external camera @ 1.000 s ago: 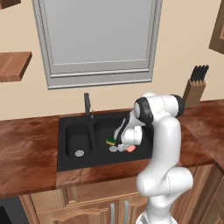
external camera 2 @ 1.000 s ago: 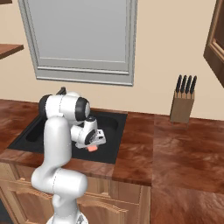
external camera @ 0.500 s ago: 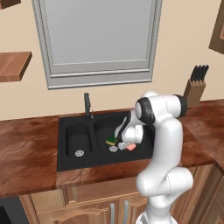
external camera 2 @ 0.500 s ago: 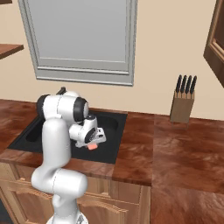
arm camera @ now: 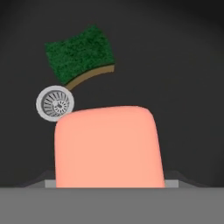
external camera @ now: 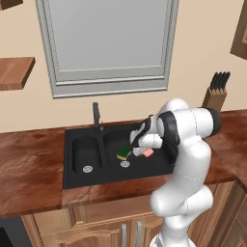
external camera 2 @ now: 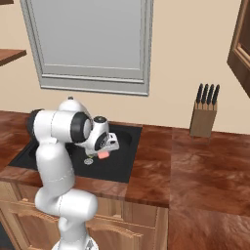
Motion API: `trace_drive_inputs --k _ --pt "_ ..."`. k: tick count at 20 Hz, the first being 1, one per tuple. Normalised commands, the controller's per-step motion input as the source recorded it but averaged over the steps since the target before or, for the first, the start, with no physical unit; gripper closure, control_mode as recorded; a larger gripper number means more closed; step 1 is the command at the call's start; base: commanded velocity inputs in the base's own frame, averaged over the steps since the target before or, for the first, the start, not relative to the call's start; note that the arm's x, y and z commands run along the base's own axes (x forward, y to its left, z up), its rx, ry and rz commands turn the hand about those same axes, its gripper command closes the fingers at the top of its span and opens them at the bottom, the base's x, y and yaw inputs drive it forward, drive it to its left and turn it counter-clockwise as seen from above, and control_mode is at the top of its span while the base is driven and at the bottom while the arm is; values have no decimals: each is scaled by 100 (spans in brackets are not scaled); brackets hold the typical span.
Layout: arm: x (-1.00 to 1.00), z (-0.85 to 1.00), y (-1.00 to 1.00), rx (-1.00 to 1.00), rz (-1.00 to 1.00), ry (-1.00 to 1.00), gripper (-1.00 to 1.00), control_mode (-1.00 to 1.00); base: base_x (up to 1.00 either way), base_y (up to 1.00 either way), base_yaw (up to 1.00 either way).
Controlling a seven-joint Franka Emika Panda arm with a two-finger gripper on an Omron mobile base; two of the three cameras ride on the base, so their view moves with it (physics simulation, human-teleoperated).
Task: Pick up the bar soap and sponge from the sink, and place them back in the shelves.
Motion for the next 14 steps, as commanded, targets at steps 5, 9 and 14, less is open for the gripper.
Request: trace_drive_inputs --k 5,9,14 --pt "-29 78 -7 0 -7 0 100 -100 0 0 0" --pt "-40 73 -4 0 -10 0 100 -100 0 0 0" --pt "-37 70 0 0 -17 0 100 -100 0 0 0"
